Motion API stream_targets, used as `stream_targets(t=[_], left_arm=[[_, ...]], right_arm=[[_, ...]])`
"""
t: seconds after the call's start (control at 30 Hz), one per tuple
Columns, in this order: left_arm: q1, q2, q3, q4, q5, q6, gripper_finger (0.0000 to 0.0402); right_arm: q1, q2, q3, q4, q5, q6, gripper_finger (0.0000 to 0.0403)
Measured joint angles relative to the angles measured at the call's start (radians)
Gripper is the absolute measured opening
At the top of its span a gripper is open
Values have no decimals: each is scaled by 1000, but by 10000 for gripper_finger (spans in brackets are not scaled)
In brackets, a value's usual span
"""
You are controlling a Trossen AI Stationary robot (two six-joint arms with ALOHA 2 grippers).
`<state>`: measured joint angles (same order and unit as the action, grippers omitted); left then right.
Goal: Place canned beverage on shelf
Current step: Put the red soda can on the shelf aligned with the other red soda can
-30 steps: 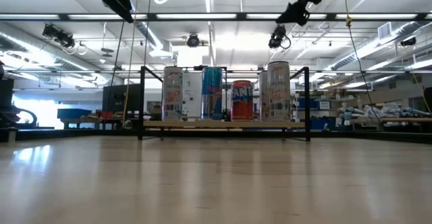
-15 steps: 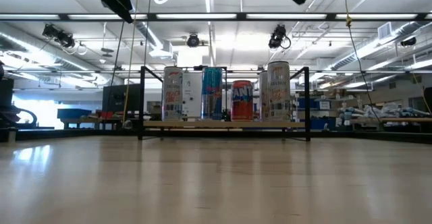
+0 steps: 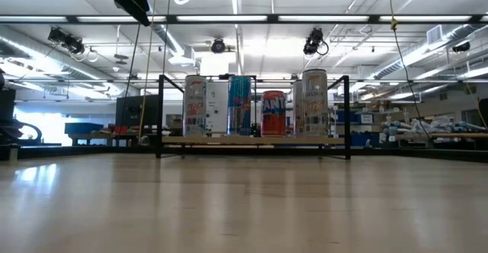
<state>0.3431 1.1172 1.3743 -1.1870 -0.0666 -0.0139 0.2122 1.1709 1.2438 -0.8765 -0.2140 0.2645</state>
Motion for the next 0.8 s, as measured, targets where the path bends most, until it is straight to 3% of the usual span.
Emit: stream_targets(t=[0.33, 0.53, 0.8], left_arm=[[0, 0, 0, 0, 0, 0, 316], [0, 0, 0, 0, 0, -1, 316], [0, 1, 0, 1, 0, -4, 316]], right_arm=[[163, 84, 0, 8, 1, 305, 382], [279, 160, 0, 7, 0, 363, 382], [460, 185, 0, -54, 211, 475, 381]])
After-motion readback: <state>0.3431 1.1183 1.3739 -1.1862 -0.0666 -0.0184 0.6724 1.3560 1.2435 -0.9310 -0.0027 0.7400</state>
